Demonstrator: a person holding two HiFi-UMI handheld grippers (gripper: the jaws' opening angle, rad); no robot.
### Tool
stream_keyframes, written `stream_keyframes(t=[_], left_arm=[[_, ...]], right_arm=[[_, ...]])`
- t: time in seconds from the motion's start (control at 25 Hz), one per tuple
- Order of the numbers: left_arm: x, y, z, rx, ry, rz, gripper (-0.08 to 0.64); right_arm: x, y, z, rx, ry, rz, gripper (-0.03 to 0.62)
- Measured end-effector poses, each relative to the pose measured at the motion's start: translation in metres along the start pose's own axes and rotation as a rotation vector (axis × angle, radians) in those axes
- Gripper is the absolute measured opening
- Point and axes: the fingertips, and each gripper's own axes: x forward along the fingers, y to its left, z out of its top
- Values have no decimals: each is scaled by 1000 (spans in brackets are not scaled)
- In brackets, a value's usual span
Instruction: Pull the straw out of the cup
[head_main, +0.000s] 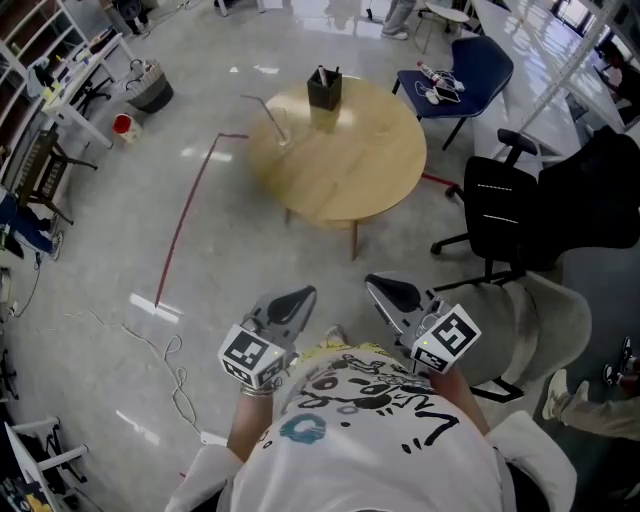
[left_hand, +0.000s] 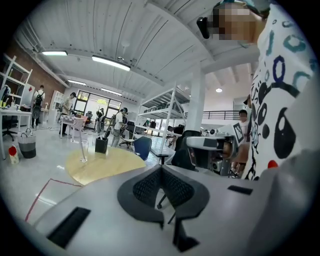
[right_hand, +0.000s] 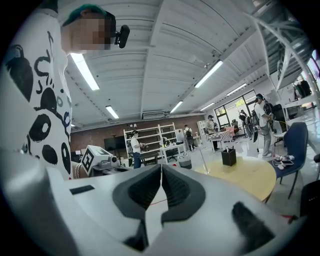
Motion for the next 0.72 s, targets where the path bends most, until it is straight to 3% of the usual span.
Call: stream_keyframes(t=[0.48, 0.72], left_arm=[[21, 18, -9, -51, 24, 6, 15], [40, 46, 4, -57, 8, 48, 15]], right_arm=[[8, -35, -5, 22, 27, -31, 28], [34, -70, 3, 6, 31, 0, 28]])
